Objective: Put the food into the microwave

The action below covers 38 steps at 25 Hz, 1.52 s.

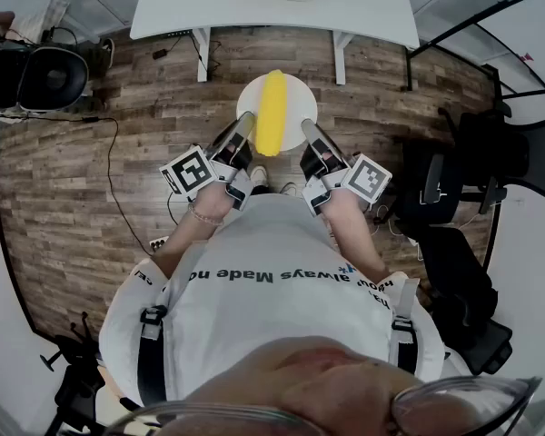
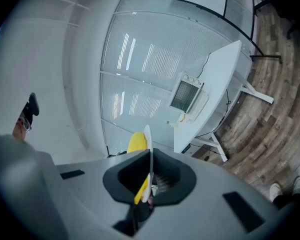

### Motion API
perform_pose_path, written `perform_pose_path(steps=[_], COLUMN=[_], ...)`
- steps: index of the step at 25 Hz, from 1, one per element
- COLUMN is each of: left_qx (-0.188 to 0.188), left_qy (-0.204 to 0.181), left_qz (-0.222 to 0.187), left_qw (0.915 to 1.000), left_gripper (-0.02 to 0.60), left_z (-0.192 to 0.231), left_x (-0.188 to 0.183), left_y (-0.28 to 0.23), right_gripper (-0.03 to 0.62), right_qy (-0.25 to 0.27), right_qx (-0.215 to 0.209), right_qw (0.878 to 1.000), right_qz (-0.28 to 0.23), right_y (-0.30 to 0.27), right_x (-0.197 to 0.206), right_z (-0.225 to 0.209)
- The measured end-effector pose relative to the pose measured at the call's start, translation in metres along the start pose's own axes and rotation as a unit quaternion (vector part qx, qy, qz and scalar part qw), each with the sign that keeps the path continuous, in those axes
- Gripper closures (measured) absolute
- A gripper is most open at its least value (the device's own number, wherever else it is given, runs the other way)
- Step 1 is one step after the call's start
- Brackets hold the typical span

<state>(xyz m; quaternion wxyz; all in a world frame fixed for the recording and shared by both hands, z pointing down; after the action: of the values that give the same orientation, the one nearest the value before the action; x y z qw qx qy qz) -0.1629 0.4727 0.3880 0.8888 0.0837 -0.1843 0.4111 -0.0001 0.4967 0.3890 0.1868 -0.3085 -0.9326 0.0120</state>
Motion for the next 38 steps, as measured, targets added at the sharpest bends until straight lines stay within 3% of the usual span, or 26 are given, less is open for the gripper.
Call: perform_pose_path(steps=[7,14,18,23,30,38], left_qx=[0.002,-0.009,-0.001,-0.007,-0.016,-0.010], left_qy=[0.002,0.037,0.018,0.019,0.028,0.014], left_qz=[0.000,0.001,0.007,0.008,0.006,-0.001], left_qw=[1.0000,0.9993,0.9998,0.9998,0.9994,0.9999], left_gripper=[0.566,0.566,0.566,0.566,0.566,0.566], left_z=[0.003,0.014,0.016,0.026,0.036,0.041], left_x=[-0.008,-0.017,-0.024,-0.030,-0.051,-0.081], left_y=[0.001,0.006,-0.001,-0.014,-0.046,-0.108], right_gripper=[0.574,0.572,0.572,0.572,0.572,0.572], right_qy=[0.004,0.010,0.011,0.005,0.001,0.001], right_qx=[0.004,0.002,0.012,0.010,0.007,0.002], right_qw=[1.000,1.000,1.000,1.000,1.000,1.000], right_qz=[-0.006,-0.018,-0.015,-0.017,-0.015,-0.005], right_y=[-0.008,-0.020,-0.027,-0.039,-0.065,-0.101], right_x=[0.001,0.006,0.003,-0.008,-0.040,-0.098], right_z=[0.003,0.009,0.003,-0.006,-0.011,-0.026])
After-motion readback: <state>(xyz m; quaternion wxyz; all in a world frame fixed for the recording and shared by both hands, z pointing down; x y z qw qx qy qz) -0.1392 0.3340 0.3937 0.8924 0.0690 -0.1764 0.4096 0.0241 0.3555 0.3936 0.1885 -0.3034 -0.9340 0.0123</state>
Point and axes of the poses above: the fingertips, and each gripper's own axes: y backward along the fingers, z to its left, x out of its underside, the point moved 3 cm from there along y, backward along the fingers, and after that the axes turned 5 degrees about x, right-handed, at the moved point
